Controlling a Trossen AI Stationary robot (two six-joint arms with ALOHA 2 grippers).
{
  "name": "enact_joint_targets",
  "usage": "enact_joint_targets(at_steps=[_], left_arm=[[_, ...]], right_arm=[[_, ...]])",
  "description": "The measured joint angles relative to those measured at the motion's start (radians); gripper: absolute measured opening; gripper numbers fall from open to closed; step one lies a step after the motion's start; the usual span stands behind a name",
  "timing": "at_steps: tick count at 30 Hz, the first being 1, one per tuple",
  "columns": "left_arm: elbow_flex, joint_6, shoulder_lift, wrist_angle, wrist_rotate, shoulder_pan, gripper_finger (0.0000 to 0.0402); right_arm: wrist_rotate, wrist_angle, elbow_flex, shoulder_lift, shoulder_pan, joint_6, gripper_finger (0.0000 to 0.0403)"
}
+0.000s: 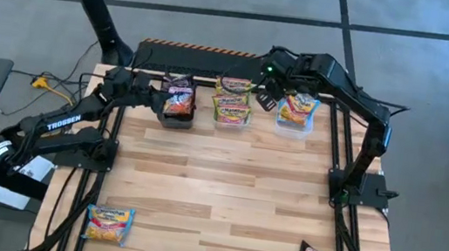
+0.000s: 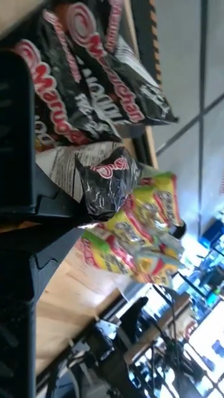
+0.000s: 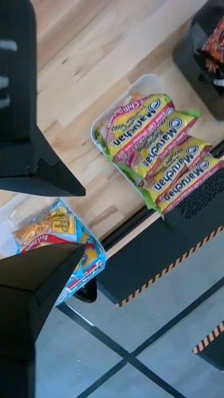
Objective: Sort Maruchan noodles
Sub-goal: Put the black noodle pack into the black bin
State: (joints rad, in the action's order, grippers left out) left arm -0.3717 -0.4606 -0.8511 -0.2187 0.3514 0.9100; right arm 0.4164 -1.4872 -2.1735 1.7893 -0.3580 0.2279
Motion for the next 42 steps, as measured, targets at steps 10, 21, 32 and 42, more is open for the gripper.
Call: enact_joint_targets(at_steps=[10,21,32,42], left_arm=[[0.0,0.012,0.0,0.031,-0.066,0.0,0.0008],[0.0,-0.019,0.0,0.144,-0.129,0.0,0.0118],[-0.037,-0.05,0.001,0.149,-0.128,0.007,0.0137],[-0.161,0.038,0.001,0.163,0.012,0.03,0.0137]], right_arm=[[0.0,0.007,0.0,0.0,0.031,0.018,0.0154],[0.0,0.007,0.0,0.0,0.037,0.036,0.0154],[0.0,0.007,0.0,0.0,0.037,0.036,0.0154],[-0.028,0.007,0.0,0.0,0.038,0.035,0.0154]])
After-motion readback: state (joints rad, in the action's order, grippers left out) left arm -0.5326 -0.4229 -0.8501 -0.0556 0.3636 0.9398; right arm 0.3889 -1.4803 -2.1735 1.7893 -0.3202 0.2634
